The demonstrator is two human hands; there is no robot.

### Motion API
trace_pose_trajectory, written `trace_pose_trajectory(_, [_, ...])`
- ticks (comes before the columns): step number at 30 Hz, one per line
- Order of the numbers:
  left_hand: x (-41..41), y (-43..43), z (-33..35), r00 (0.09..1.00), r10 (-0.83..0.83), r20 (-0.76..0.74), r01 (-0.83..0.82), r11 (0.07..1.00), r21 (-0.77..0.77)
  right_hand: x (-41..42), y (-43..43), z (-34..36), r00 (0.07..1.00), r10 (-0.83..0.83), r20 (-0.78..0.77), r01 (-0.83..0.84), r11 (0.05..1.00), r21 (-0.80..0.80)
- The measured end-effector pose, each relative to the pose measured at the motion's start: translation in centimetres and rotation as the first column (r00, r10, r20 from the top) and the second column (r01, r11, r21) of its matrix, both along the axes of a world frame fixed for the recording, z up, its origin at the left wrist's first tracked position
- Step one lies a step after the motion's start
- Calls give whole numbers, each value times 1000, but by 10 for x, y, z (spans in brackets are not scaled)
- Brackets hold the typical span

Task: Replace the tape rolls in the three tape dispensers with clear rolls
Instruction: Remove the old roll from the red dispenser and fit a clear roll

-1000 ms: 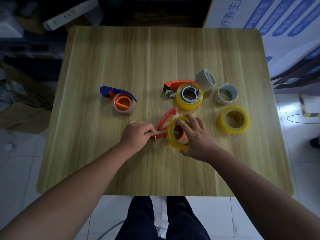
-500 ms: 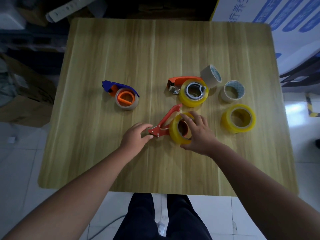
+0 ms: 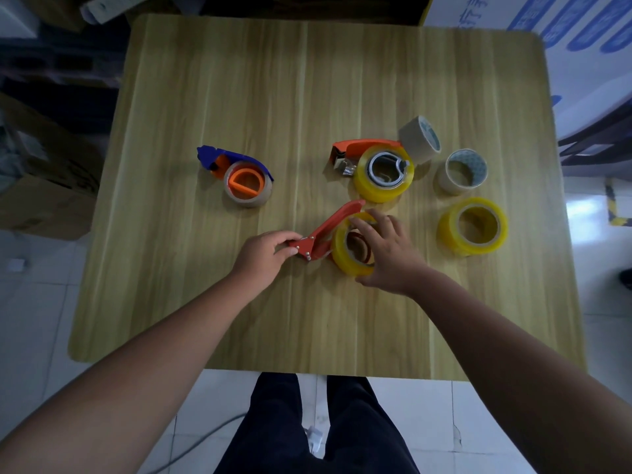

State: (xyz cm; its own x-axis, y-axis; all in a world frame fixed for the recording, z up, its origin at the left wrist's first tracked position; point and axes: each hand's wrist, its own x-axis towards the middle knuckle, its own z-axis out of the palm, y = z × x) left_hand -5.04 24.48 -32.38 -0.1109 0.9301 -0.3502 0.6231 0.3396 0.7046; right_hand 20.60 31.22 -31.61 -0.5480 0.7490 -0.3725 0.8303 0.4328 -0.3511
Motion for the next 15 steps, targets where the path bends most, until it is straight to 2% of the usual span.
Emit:
trace_pose_trajectory(6, [0,1,-2,1000,8,12,-8,1000,-6,-11,-1,-6,999,-42,35,42,999,-15])
trace_pose_trajectory(11, [3,0,-2,999,45,22,-45,999,-7,-19,-10,-13,991,47,122,-44,999,-26])
trace_pose_trajectory(15, [3,-1,-3,997,70,41,-70,997,15,-21,-20,-21,990,11,143,-7,1000,-28])
